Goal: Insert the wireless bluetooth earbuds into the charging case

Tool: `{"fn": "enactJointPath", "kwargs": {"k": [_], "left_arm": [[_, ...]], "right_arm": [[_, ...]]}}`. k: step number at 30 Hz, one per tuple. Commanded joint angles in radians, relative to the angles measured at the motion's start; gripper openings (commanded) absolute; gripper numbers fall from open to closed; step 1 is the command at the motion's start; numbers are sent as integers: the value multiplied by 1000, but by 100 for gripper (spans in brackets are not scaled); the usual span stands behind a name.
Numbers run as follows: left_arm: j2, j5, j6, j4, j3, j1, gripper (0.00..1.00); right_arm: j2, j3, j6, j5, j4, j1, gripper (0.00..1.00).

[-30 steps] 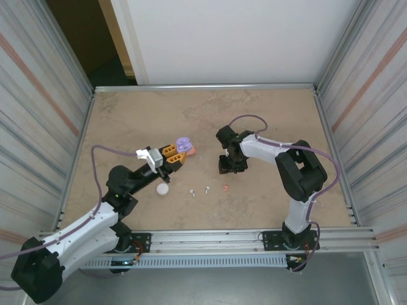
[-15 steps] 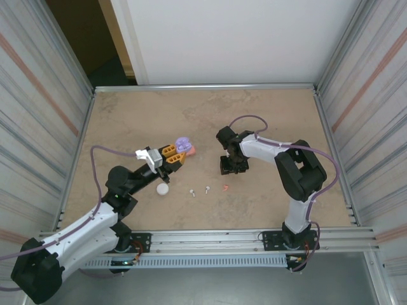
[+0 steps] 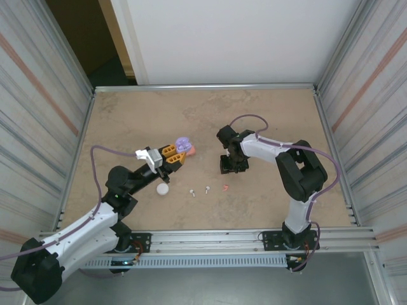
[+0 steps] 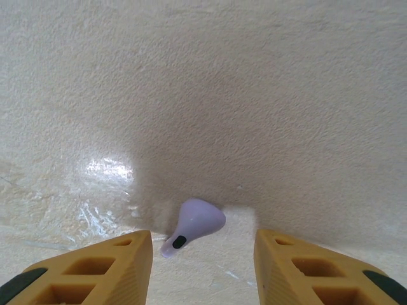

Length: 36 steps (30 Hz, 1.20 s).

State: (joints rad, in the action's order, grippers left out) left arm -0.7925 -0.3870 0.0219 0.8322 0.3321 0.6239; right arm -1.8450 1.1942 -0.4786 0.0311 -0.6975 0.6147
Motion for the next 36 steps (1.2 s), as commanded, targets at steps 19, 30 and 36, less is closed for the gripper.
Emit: {"fn": "enactJointPath", "kwargs": {"k": [19,30,36], "left_arm": [[30,20,-24,-9,2,7,0],[33,19,-23,-15,1,7,0],[37,21,-24,-18,0,7,0]], "right_arm": [[-43,48,8,36,23,-10,44],[-61,57,9,46,33,-11,38],[-71,62,9,49,30,-10,35]]}}
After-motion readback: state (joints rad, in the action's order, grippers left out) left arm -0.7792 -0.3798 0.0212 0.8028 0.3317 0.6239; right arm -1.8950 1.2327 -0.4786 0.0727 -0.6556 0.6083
